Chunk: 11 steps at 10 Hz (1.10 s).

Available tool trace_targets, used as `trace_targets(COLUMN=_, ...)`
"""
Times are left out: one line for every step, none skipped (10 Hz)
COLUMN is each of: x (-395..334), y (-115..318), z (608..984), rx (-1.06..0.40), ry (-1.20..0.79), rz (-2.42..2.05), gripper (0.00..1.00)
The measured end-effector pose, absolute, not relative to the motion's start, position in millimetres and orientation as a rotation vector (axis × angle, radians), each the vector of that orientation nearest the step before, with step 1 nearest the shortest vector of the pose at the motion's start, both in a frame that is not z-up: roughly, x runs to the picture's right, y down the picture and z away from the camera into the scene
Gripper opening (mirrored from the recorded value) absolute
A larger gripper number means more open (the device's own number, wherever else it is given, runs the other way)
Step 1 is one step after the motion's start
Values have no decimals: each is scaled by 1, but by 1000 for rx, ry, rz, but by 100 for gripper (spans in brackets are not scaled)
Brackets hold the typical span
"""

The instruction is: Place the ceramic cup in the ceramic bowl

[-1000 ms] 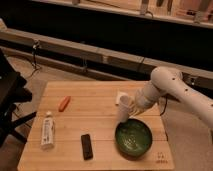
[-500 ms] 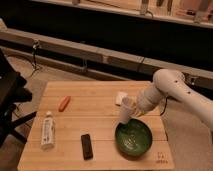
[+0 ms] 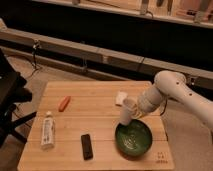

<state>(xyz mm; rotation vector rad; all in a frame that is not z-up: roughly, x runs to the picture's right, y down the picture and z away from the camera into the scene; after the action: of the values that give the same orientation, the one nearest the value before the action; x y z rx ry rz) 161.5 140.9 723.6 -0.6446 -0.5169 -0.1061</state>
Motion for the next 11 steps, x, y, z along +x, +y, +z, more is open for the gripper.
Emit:
trace_targets(x=162, y=142, z=724, rx=-645, ry=-517, rz=-103, gripper=0)
trace_targets(x=163, y=144, z=724, rx=-646, ry=-515, rz=-101, gripper=0)
trace_targets(x=164, y=145, z=724, rx=-646, ry=-514, rz=-100, gripper=0)
trace_targets(x=165, y=146, z=724, rx=-647, ry=-513, rz=-98, gripper=0)
trace_targets(x=166, y=147, z=724, rx=-647, ry=-512, rz=-95, gripper=0)
trace_targets(x=167, y=149, z=724, rx=-648, ry=-512, rz=-92, gripper=0)
trace_targets(x=169, y=150, z=724, rx=-649, ry=-511, rz=-88, gripper=0)
trace_targets(x=170, y=151, z=724, rx=-649, ry=-510, rz=-87, gripper=0)
trace_targets(x=170, y=152, z=724, rx=-650, ry=-510, rz=-85, gripper=0)
trace_targets(x=171, y=153, z=724, rx=-651, ry=-510, rz=-83, gripper=0)
trace_targets(x=173, y=155, z=723, rx=-652, ry=-509, rz=-81, gripper=0)
